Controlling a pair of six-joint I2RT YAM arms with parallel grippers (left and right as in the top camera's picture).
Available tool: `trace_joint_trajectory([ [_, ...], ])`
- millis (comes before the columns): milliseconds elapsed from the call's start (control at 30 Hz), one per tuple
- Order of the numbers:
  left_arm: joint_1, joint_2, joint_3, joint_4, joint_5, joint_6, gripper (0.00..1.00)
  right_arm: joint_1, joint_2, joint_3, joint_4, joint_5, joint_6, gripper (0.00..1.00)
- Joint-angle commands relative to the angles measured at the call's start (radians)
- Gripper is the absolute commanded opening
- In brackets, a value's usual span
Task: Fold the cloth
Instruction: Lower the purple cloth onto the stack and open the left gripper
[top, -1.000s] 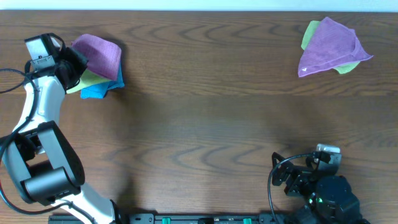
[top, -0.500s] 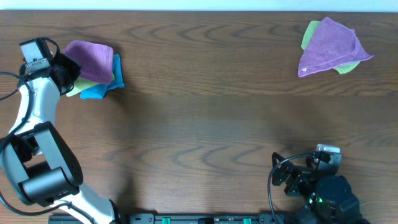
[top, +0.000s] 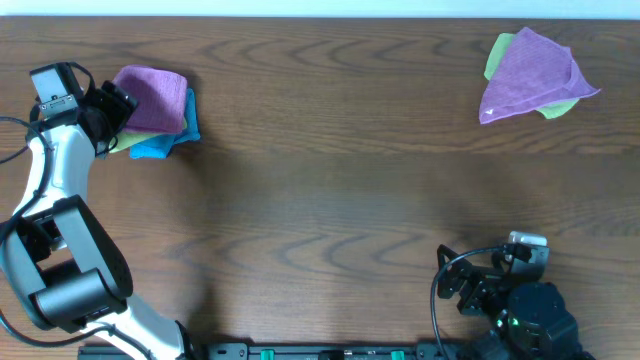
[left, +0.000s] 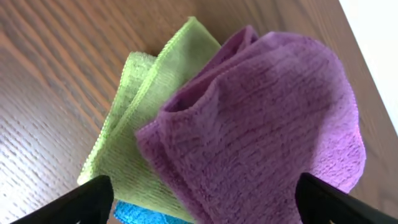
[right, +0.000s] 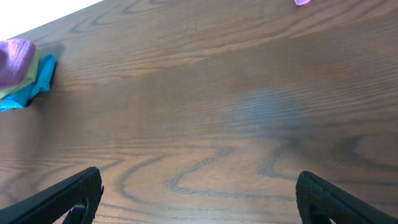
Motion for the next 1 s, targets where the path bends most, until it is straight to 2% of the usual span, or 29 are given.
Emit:
trace_joint_trajectory([
  [0, 0.005, 0.001, 0.023, -0.016, 0.033, 0.010, 0.95, -0.003, -0.005, -0.006, -0.001, 0.014, 0.007, 0.99],
  [367, -0.009, -0.105, 0.023, -0.021, 0.305, 0.012, 0.95, -0.003, -0.005, -0.006, -0.001, 0.014, 0.007, 0.99],
  [600, -0.044, -0.304, 0.023, -0.021, 0.482, 0.036, 0.95, -0.003, -0.005, -0.006, -0.001, 0.014, 0.007, 0.99],
  [833, -0.043, -0.488, 0.023, -0.020, 0.581, -0.071, 0.95, -0.003, -0.005, -0.006, -0.001, 0.014, 0.007, 0.99],
  [900, -0.041, -0.529, 0.023, -0.052, 0.595, -0.016, 0.95, -0.003, -0.005, -0.006, -0.001, 0.014, 0.007, 0.99],
  [967, -0.040, -0.565, 0.023, -0.074, 0.616, 0.090, 0.96, -0.003, -0.005, -0.006, -0.001, 0.014, 0.007, 0.99],
])
